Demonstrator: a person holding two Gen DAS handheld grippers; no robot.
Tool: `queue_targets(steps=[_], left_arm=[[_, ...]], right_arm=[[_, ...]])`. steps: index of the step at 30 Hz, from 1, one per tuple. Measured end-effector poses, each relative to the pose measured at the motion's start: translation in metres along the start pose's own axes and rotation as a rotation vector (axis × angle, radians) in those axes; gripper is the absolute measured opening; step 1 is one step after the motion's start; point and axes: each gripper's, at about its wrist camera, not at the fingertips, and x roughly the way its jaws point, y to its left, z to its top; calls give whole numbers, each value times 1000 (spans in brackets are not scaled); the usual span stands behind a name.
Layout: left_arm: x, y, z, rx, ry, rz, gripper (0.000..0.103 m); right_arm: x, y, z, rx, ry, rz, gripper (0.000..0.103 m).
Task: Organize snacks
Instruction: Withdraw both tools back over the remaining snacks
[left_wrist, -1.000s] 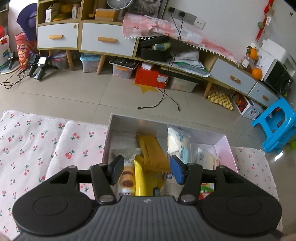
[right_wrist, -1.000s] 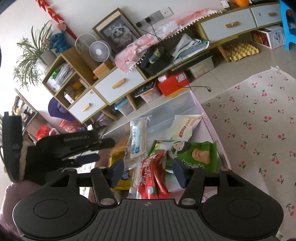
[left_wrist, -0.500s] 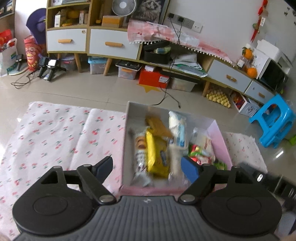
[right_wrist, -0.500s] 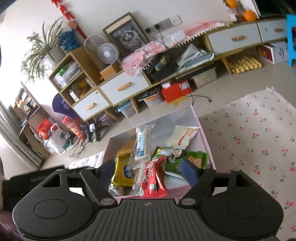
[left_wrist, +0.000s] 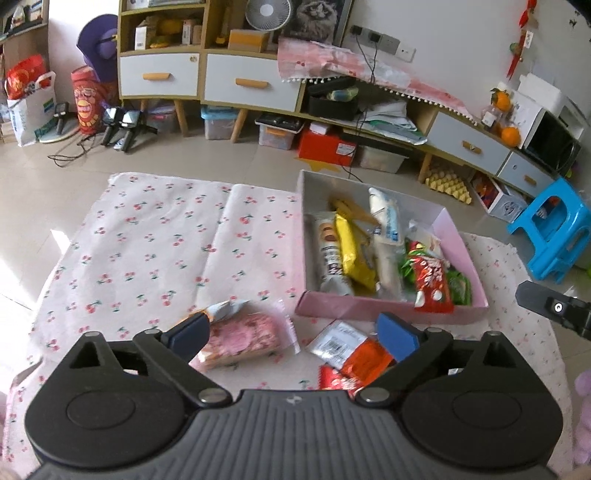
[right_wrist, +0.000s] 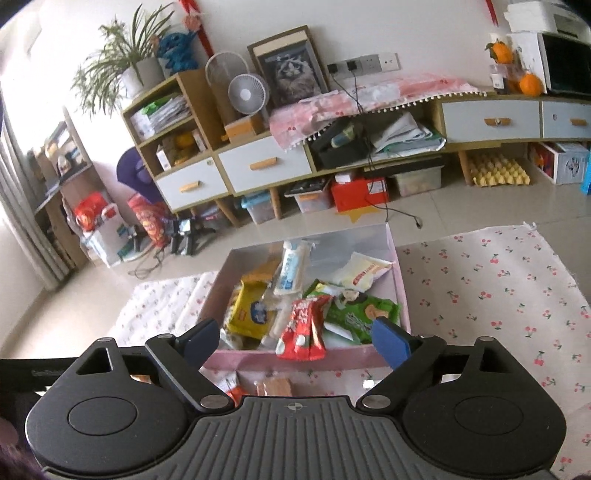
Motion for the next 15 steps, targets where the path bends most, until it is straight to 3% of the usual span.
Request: queue_targets(steps=[5,15], left_arm=[[-7,13,-12,7,-67,7,102],[2,54,-21,72,-152,94,102]], right_arm=[[2,6,-11,-68,8,-35,99],[17,14,-41,-180,40,-75,99]])
